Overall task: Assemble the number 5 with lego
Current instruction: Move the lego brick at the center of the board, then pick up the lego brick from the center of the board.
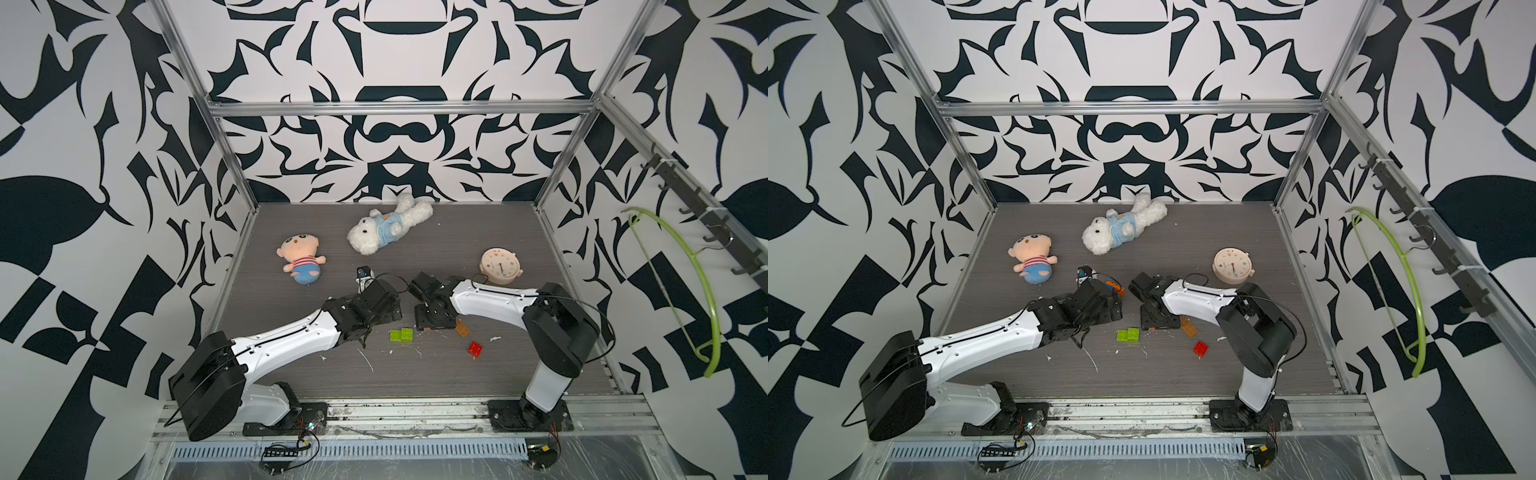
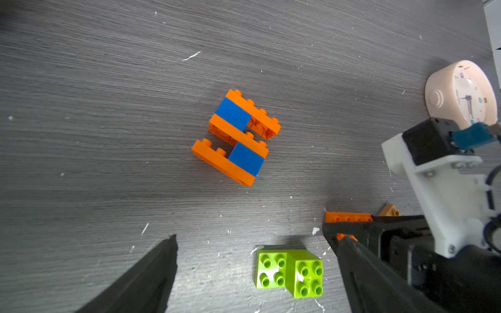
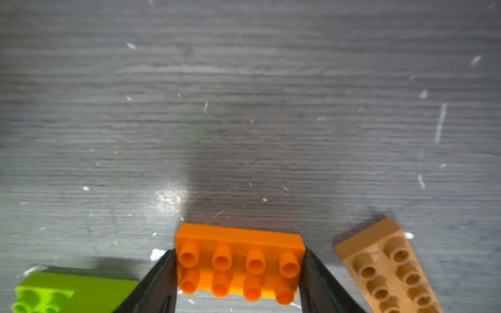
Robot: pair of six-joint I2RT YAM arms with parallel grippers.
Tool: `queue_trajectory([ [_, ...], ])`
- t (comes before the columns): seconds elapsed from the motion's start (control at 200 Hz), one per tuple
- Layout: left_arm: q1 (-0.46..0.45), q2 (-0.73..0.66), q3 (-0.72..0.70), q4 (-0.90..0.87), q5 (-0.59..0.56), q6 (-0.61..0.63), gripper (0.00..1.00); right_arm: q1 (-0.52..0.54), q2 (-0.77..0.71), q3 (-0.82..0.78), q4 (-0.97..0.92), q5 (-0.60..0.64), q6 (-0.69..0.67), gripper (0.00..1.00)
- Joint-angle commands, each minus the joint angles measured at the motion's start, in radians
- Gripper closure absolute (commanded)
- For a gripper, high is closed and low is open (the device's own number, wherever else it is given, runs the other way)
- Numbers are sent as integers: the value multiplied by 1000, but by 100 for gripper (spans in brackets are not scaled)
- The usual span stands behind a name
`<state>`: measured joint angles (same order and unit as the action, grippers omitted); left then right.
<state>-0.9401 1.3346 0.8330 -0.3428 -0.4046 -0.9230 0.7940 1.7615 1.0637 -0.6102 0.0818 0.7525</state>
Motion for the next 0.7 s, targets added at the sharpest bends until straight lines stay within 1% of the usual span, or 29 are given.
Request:
queue_trajectory([
  [0.0,0,-29,-23,-31,-24,-10,1,-1,6,22,-21,-5,-29,32],
  [0.105,0,-30,-21,-30,-24,-7,1,-1,5,25,-33,-4,-32,24],
  [0.235,0,-14,-11,-16,-7,6,1,-2,-27,28,-57,16,-28,17],
  [0.33,0,3,8,-10,15,23,1,-4,-76,28,-89,54,-15,12],
  [0.41,0,17,25,0,39,40,1,-20,-137,13,-118,92,11,11],
  [0.465,0,26,34,15,62,57,1,-37,-188,-10,-135,93,29,11],
  [0.48,0,30,38,20,69,60,1,-43,-203,-18,-140,127,35,11],
  [0.525,0,43,48,33,92,75,1,-63,-248,-47,-161,146,66,11],
  [0.615,-4,75,80,57,150,104,1,-108,-346,-123,-193,150,131,14],
  [0.695,-21,117,118,63,177,124,1,-135,-430,-194,-225,158,187,17],
])
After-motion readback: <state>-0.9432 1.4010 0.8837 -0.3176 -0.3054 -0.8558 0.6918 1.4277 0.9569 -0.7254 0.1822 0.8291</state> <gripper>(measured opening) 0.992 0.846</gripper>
